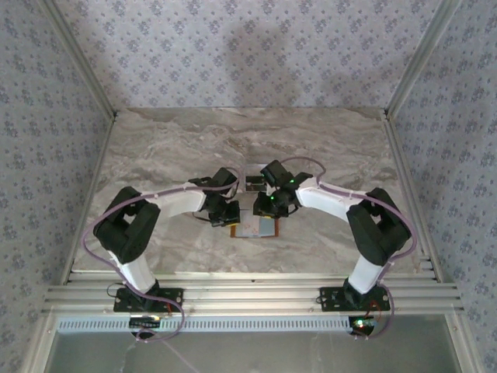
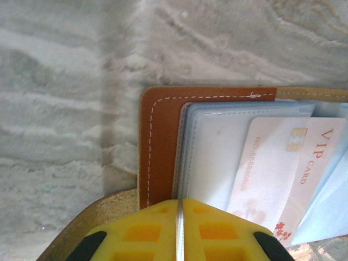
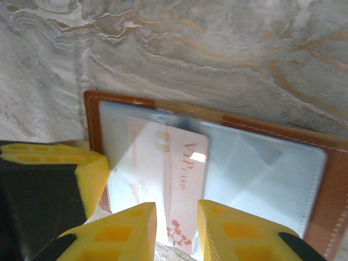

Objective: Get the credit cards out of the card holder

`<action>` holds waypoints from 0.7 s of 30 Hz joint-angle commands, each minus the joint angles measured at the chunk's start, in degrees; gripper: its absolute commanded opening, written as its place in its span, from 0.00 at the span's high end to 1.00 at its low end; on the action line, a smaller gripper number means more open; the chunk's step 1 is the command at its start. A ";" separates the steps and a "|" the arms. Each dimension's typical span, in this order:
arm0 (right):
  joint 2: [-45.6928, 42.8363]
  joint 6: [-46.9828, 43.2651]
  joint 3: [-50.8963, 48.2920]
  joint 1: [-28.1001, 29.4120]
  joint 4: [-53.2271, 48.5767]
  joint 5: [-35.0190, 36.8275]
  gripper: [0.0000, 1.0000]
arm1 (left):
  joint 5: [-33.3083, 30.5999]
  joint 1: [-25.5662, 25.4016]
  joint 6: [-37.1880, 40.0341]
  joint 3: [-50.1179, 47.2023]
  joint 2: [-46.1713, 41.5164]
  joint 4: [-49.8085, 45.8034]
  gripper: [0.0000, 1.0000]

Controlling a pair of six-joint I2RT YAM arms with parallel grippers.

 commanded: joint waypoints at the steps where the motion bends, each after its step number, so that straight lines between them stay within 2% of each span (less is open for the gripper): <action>1: -0.79 -1.15 -2.63 -1.31 1.63 -4.35 0.73 | -0.37 -0.58 -1.58 -1.23 -1.49 -3.40 0.89; 6: -0.54 -1.15 -4.64 -1.83 4.58 -7.43 0.74 | -0.62 -0.69 -1.32 0.45 -2.21 -4.39 0.86; 21: 0.03 -1.14 -5.05 -1.93 6.70 -8.48 0.76 | -0.59 -0.99 0.58 5.78 -1.75 -7.12 0.83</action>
